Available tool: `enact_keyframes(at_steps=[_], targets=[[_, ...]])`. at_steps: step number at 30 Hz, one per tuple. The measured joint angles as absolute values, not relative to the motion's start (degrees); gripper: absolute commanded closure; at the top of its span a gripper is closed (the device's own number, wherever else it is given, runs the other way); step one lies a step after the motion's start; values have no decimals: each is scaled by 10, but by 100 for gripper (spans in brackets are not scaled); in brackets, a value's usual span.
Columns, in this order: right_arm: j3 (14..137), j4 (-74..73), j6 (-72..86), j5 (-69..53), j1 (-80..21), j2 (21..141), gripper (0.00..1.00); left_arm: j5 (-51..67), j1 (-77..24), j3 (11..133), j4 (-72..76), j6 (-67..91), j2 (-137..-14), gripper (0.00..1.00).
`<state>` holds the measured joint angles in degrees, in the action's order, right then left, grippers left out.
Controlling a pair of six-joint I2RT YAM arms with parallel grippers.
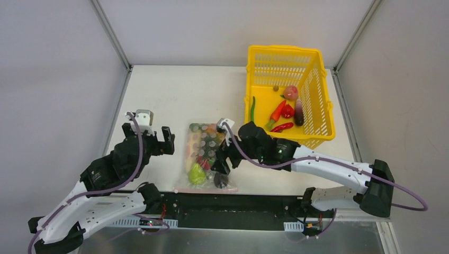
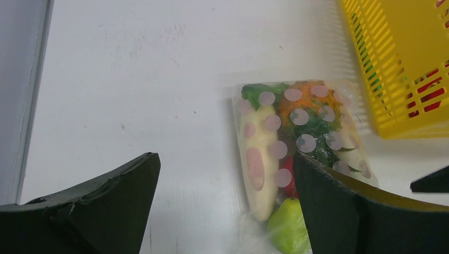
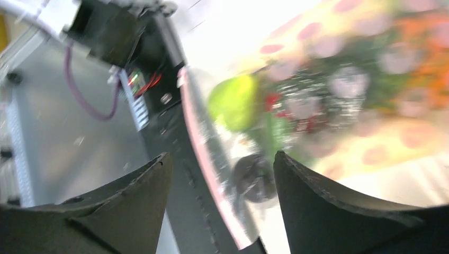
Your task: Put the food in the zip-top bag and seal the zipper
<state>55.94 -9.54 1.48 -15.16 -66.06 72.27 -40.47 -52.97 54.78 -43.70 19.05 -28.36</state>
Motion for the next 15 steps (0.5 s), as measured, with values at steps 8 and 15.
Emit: enact_keyframes(at_steps=[8, 15], targets=[[569, -107, 45, 20, -582, 717, 26, -333, -463, 548, -418, 190, -325, 1], [556, -118, 64, 52, -519, 702, 25, -237, -389, 548, -408, 192, -365, 1]])
